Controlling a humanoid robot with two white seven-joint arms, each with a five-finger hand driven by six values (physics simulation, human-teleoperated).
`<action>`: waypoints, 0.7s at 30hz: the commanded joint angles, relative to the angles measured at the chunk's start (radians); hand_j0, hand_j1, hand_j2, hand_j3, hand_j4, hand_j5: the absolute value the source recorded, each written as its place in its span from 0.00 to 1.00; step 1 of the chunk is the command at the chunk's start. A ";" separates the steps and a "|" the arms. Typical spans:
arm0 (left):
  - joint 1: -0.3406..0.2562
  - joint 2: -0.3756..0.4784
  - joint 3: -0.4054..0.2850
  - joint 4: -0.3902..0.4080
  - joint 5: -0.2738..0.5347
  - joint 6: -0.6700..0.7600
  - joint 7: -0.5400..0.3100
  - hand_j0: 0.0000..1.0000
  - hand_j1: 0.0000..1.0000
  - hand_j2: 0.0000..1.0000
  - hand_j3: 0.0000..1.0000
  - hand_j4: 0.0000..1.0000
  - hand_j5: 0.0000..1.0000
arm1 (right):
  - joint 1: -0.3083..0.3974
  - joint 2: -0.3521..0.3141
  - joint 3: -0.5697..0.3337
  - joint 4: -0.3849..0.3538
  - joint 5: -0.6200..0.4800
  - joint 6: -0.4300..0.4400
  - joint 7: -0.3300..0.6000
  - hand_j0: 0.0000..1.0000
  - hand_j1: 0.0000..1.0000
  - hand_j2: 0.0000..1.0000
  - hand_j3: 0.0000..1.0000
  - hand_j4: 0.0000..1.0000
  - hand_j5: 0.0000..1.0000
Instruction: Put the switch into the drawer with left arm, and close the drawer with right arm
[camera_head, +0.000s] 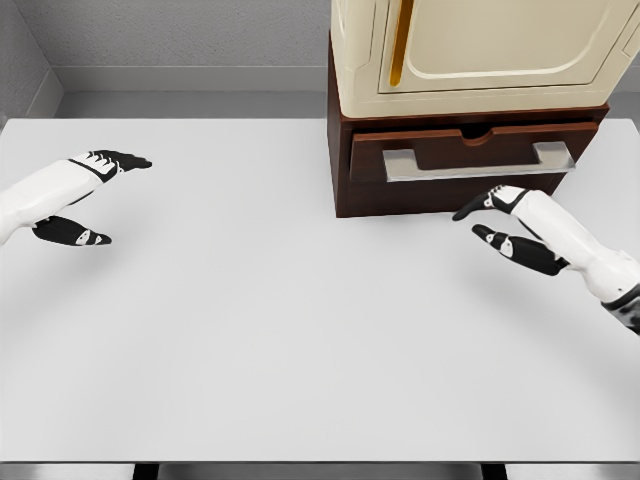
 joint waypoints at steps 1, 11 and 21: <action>0.000 0.001 0.000 0.000 0.007 0.003 0.001 1.00 1.00 1.00 1.00 1.00 1.00 | 0.000 0.012 0.000 0.002 -0.002 0.002 0.001 0.54 0.54 0.54 0.54 0.54 0.54; 0.000 0.001 0.000 -0.002 0.007 0.003 0.001 1.00 1.00 1.00 1.00 1.00 1.00 | -0.020 0.044 0.002 0.006 0.009 0.002 0.000 0.54 0.54 0.54 0.54 0.54 0.54; 0.000 0.001 0.000 -0.002 0.007 0.003 0.001 1.00 1.00 1.00 1.00 1.00 1.00 | -0.072 0.070 0.022 0.049 0.018 0.002 0.000 0.55 0.55 0.55 0.55 0.55 0.55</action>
